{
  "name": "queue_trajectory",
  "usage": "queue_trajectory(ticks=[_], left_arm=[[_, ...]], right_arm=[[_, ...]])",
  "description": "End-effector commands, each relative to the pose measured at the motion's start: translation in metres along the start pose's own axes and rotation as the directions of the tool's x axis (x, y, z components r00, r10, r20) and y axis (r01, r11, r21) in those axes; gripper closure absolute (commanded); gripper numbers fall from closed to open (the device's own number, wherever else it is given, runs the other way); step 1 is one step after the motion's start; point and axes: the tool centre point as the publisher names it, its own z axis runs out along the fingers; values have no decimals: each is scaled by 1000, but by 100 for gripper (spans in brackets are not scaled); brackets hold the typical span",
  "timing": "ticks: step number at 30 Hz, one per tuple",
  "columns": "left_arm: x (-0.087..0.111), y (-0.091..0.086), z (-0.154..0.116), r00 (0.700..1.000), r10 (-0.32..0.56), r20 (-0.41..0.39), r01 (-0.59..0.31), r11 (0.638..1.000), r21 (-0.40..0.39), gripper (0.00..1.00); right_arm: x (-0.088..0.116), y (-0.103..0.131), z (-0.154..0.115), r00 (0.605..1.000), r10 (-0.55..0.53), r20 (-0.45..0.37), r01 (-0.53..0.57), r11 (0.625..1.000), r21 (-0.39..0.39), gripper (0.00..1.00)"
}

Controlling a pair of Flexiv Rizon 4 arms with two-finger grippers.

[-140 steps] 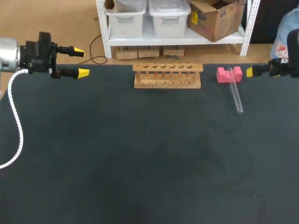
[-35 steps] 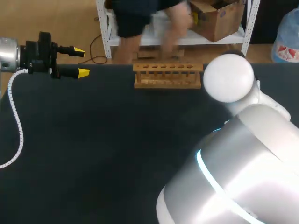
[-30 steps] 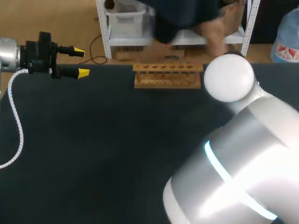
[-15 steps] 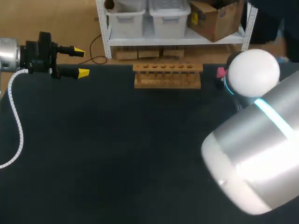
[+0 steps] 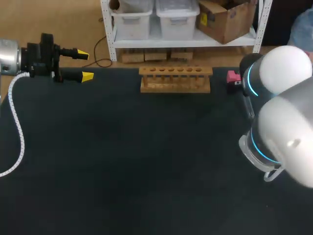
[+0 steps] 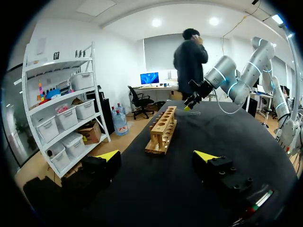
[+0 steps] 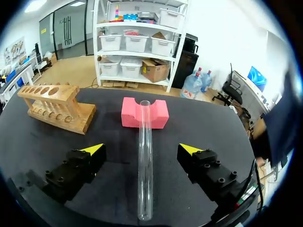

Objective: Grasp the test tube, adjust it, and insert it.

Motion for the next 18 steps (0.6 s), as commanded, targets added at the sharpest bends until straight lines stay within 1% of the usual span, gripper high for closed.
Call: queue_trajectory(ticks=[1,18], left_arm=[[1,-1,0,1000,2,2,-2,1000,-3,0],[1,-1,0,1000,2,2,-2,1000,-3,0]], right_arm=[[-2,-3,6,1000,-10,-15,8,991,-133,0],[5,0,20,998,-8,-57,-1,986,-166,0]])
